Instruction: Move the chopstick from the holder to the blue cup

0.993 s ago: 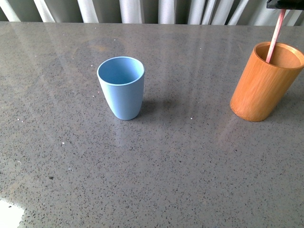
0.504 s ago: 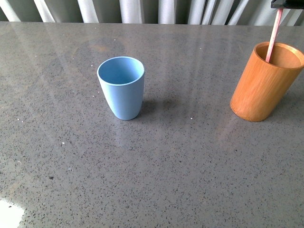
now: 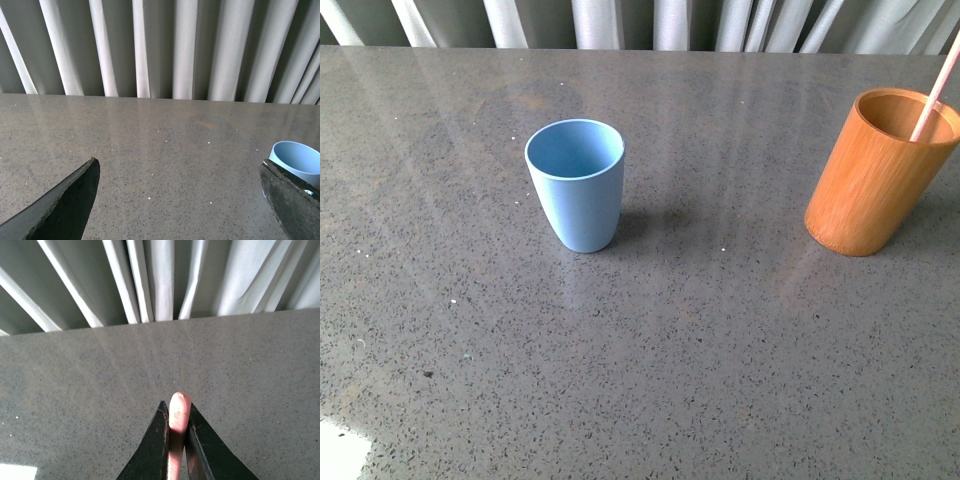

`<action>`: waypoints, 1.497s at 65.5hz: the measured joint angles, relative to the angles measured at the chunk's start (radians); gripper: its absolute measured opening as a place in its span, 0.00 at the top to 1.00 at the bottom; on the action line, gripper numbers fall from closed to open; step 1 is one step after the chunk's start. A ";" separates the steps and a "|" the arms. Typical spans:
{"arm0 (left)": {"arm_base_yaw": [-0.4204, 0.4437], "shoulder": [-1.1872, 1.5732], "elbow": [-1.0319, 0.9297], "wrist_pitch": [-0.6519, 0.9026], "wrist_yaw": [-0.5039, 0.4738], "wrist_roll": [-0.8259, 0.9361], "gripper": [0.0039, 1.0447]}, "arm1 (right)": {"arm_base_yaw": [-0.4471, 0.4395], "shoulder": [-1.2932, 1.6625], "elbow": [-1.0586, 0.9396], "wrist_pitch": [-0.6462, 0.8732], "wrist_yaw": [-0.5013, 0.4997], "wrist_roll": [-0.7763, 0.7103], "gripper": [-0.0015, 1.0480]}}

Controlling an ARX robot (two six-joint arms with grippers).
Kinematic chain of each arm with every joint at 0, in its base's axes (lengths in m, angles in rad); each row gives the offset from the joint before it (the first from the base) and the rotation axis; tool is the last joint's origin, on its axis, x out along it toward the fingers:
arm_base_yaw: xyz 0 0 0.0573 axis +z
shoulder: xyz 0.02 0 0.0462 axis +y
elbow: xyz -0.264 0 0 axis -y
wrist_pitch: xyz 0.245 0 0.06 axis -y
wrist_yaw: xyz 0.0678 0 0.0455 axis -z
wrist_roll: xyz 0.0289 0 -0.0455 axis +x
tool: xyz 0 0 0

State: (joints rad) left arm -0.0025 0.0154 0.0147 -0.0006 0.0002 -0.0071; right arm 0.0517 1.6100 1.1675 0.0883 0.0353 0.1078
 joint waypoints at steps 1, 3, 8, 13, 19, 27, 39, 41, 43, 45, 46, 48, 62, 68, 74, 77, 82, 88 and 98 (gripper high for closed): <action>0.000 0.000 0.000 0.000 0.000 0.000 0.08 | -0.004 -0.010 0.002 -0.006 -0.003 0.004 0.97; 0.000 0.000 0.000 0.000 0.000 0.000 0.08 | -0.011 -0.030 0.010 -0.014 -0.010 0.010 0.97; 0.000 0.000 0.000 0.000 0.000 0.000 0.08 | -0.023 -0.071 0.037 -0.041 -0.029 0.033 0.97; 0.000 0.000 0.000 0.000 0.000 0.000 0.08 | -0.027 -0.102 0.059 -0.060 -0.046 0.055 0.97; 0.000 0.000 0.000 0.000 0.000 0.000 0.08 | -0.023 -0.159 0.095 -0.082 -0.065 0.099 0.97; 0.000 0.000 0.000 0.000 0.000 0.000 0.08 | 0.013 -0.208 0.103 -0.094 -0.068 0.146 0.97; 0.000 0.000 0.000 0.000 0.000 0.000 0.08 | 0.130 -0.225 0.080 -0.076 -0.041 0.226 0.97; 0.000 0.000 0.000 0.000 0.000 0.000 0.08 | 0.150 -0.224 0.074 -0.071 -0.034 0.241 0.97; 0.000 0.000 0.000 0.000 0.000 0.000 0.08 | 0.171 -0.221 0.066 -0.063 -0.027 0.255 0.97; 0.000 0.000 0.000 0.000 0.000 0.000 0.08 | 0.191 -0.216 0.062 -0.057 -0.019 0.269 0.97; 0.000 0.000 0.000 0.000 0.000 0.000 0.08 | 0.198 -0.214 0.061 -0.055 -0.017 0.273 0.97; 0.000 0.000 0.000 0.000 0.000 0.000 0.08 | 0.223 -0.206 0.059 -0.048 -0.005 0.292 0.97; 0.000 0.000 0.000 0.000 0.000 0.000 0.08 | 0.336 -0.156 0.057 -0.024 0.048 0.351 0.97; 0.000 0.000 0.000 0.000 0.000 0.000 0.08 | 0.375 -0.131 0.057 -0.014 0.063 0.360 0.97; 0.000 0.000 0.000 0.000 0.000 0.000 0.08 | 0.402 -0.107 0.057 -0.005 0.079 0.370 0.97; 0.000 0.000 0.000 0.000 0.000 0.000 0.08 | 0.417 -0.091 0.057 0.004 0.085 0.373 0.97; 0.000 0.000 0.000 0.000 0.000 0.000 0.08 | 0.433 -0.077 0.057 0.008 0.095 0.375 0.97; 0.000 0.000 0.000 0.000 0.000 0.000 0.08 | 0.448 -0.066 0.057 0.010 0.104 0.374 0.97; 0.000 0.000 0.000 0.000 0.000 0.000 0.08 | 0.467 -0.046 0.057 0.020 0.113 0.374 0.97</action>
State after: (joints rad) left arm -0.0025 0.0154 0.0147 -0.0002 0.0002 -0.0067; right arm 0.5182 1.5642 1.2243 0.1085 0.1482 0.4820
